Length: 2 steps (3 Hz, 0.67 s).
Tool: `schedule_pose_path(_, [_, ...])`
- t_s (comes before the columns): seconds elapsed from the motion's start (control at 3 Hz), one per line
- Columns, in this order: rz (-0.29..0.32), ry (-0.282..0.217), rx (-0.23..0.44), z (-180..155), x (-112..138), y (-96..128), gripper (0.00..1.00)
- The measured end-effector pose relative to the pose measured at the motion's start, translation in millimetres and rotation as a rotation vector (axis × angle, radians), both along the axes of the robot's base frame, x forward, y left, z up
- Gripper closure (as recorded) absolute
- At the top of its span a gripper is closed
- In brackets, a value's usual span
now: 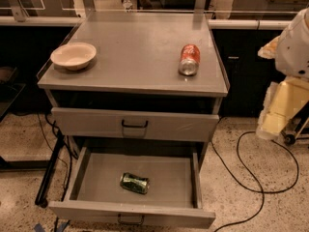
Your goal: Pick green can from middle drawer and place on counter
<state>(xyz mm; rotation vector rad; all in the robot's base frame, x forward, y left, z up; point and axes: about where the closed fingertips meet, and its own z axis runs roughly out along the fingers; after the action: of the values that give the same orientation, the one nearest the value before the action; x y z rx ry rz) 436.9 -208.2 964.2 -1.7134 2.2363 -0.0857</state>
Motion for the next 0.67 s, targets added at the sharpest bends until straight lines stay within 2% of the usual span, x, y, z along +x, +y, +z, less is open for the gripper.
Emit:
schedule_pose_path(0.33, [-0.053,0.041,-0.009,-75.4,-5.8,55.3,0.00])
schedule_pose_path(0.67, [-0.057,0.047,-0.010,-79.2,-7.1,56.3,0.00])
